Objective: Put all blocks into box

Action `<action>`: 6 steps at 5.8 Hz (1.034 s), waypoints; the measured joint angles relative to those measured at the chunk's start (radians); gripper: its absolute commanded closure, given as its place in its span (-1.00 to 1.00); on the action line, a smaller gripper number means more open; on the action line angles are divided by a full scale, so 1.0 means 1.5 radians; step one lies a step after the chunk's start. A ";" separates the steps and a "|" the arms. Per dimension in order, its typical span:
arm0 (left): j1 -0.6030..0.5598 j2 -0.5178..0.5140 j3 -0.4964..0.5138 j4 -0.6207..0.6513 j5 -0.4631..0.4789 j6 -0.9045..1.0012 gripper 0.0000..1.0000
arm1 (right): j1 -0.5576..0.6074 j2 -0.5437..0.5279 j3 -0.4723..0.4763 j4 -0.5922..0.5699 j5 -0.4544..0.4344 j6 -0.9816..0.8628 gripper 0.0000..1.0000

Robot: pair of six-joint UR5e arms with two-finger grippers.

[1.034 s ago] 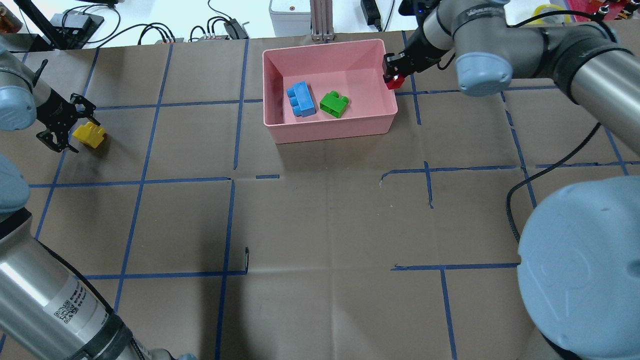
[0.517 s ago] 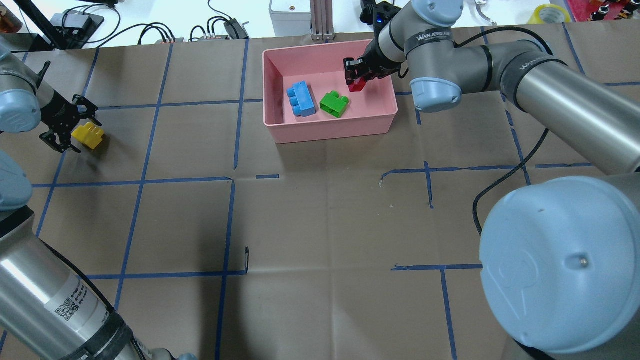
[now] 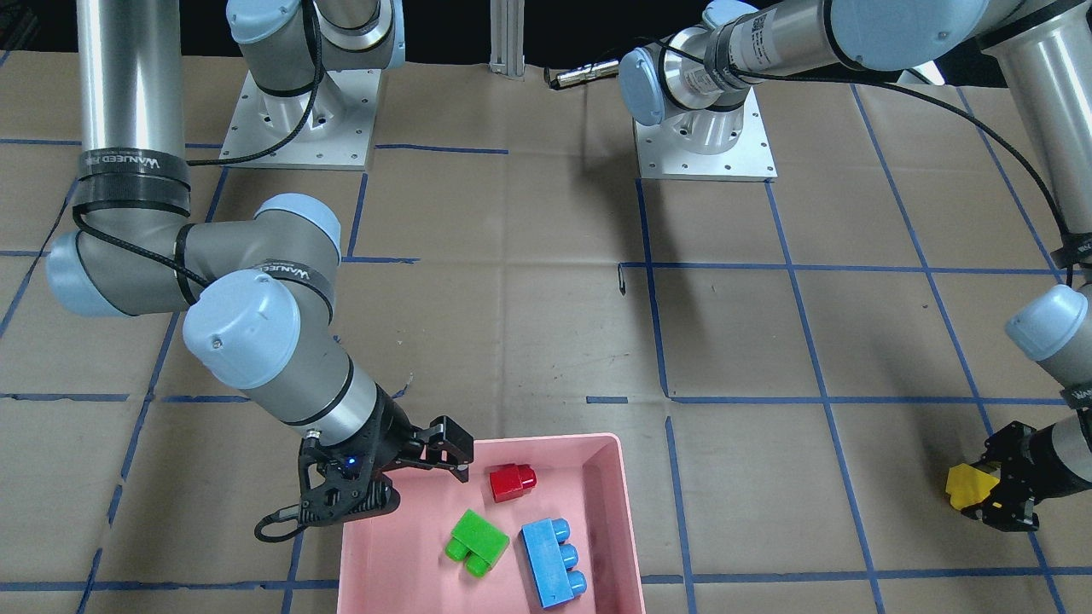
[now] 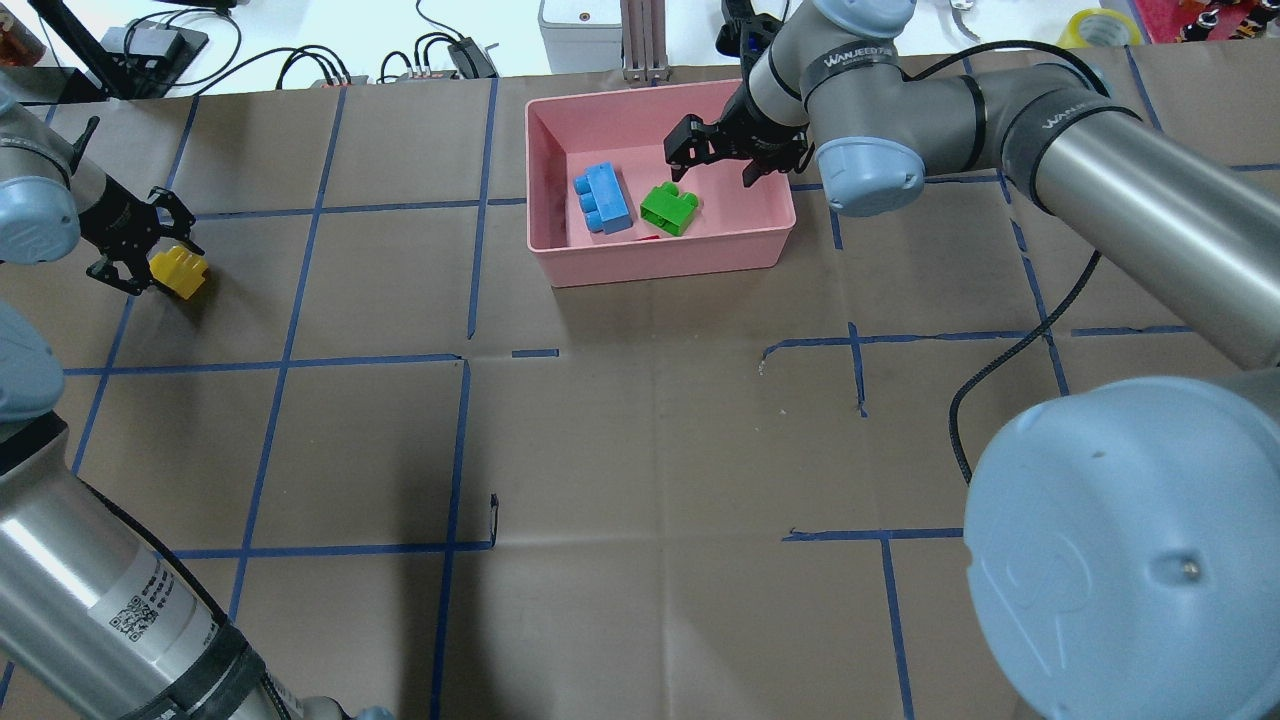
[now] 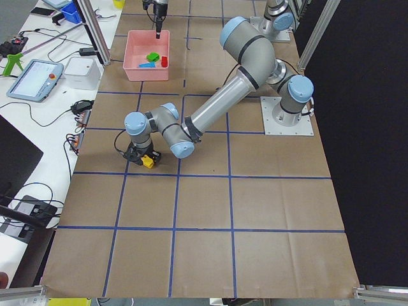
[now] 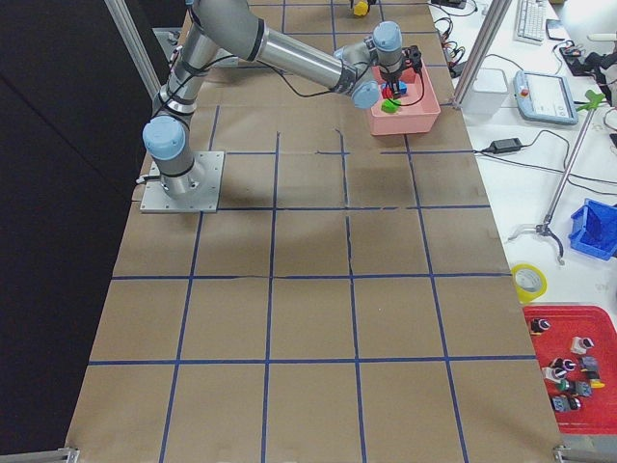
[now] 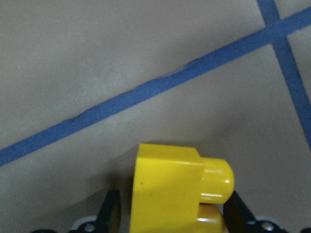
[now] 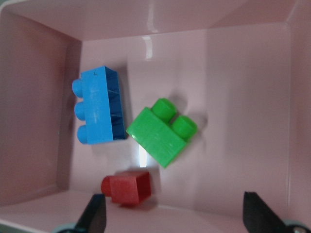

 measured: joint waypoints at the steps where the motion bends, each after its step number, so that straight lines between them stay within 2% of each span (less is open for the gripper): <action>1: 0.000 0.004 0.004 -0.004 -0.004 0.005 0.89 | -0.015 -0.012 -0.018 0.112 -0.002 0.000 -1.00; 2: 0.000 0.012 0.013 -0.015 -0.007 0.014 1.00 | -0.036 -0.038 -0.026 0.192 -0.029 0.000 -1.00; 3: -0.001 0.027 0.040 -0.059 -0.017 0.047 1.00 | -0.058 -0.083 -0.029 0.252 -0.092 -0.002 -1.00; 4: -0.005 0.046 0.086 -0.133 -0.027 0.107 1.00 | -0.071 -0.143 -0.026 0.300 -0.144 -0.002 -1.00; 6: -0.063 0.079 0.179 -0.277 -0.011 0.273 1.00 | -0.063 -0.252 -0.015 0.364 -0.191 0.005 -1.00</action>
